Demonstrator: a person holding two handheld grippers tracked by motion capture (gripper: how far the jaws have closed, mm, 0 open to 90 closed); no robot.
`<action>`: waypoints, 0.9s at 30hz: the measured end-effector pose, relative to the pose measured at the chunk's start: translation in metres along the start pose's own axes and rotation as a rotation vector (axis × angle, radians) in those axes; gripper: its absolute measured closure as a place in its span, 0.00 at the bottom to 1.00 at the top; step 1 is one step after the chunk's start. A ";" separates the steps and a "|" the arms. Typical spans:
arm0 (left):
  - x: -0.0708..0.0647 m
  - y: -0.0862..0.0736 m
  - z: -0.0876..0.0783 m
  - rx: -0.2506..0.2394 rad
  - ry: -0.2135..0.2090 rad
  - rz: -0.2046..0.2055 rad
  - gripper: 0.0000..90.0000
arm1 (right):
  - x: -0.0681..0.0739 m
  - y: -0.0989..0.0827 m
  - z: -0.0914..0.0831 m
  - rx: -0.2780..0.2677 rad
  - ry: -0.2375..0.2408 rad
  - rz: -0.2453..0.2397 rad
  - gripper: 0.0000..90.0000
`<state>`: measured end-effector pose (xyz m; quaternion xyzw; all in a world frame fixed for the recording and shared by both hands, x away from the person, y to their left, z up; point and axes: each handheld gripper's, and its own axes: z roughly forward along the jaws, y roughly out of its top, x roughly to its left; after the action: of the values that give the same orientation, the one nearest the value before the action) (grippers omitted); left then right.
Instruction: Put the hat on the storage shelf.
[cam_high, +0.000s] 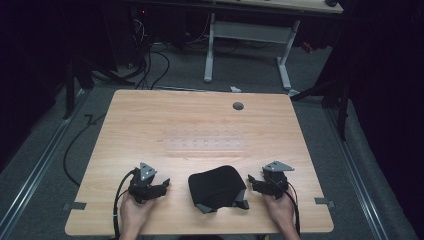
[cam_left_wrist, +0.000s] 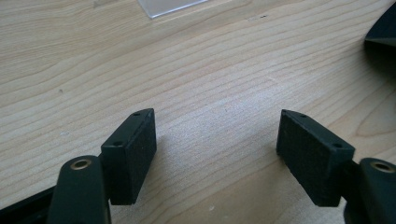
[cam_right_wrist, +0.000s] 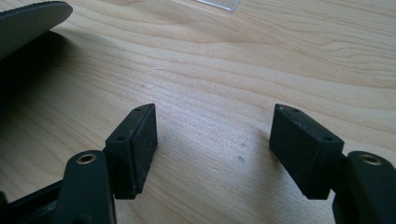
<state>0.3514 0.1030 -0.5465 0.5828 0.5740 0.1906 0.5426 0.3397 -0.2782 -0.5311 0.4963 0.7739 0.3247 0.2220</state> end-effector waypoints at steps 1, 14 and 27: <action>0.000 0.000 0.000 0.000 0.000 0.000 0.32 | 0.000 0.000 0.000 0.000 0.000 0.001 0.36; 0.000 0.000 0.000 -0.002 0.002 0.000 0.32 | 0.001 0.000 0.000 0.001 -0.006 0.007 0.36; -0.001 0.000 0.000 -0.002 0.004 0.001 0.31 | 0.001 0.000 -0.001 -0.004 -0.016 0.025 0.41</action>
<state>0.3514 0.1023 -0.5467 0.5821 0.5747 0.1926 0.5420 0.3386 -0.2778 -0.5310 0.5079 0.7653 0.3250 0.2252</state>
